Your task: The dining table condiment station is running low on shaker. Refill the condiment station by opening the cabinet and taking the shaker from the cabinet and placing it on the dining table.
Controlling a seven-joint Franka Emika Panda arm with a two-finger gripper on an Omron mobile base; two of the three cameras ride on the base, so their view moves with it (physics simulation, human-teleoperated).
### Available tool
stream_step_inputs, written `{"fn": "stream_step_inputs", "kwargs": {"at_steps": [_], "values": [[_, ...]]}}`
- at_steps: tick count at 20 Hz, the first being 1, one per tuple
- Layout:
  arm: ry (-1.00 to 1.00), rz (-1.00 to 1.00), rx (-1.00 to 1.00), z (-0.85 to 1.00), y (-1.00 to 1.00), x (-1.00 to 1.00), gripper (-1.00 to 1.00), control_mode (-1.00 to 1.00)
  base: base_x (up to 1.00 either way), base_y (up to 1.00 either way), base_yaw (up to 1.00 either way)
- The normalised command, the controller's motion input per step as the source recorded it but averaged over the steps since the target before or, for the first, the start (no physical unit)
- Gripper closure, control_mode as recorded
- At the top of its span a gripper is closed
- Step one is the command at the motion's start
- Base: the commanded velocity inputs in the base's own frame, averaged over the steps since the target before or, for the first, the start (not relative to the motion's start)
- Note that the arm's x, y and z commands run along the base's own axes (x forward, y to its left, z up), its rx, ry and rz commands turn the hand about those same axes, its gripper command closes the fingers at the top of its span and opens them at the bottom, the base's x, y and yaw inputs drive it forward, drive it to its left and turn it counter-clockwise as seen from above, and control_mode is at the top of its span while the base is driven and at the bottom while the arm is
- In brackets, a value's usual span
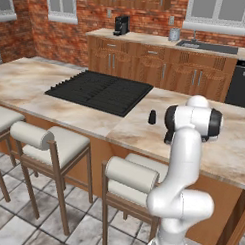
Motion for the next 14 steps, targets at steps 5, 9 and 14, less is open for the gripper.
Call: {"fn": "stream_step_inputs", "kwargs": {"at_steps": [5,9,14], "values": [[-0.01,0.00,0.00,-0.01,0.04,0.00,-1.00,-1.00,0.00,0.00,0.00],[-0.02,0.00,0.00,0.00,0.01,0.00,-1.00,-1.00,0.00,0.00,0.00],[-0.02,-0.02,0.00,0.07,0.00,-0.03,-1.00,-1.00,0.00,0.00,0.00]]}}
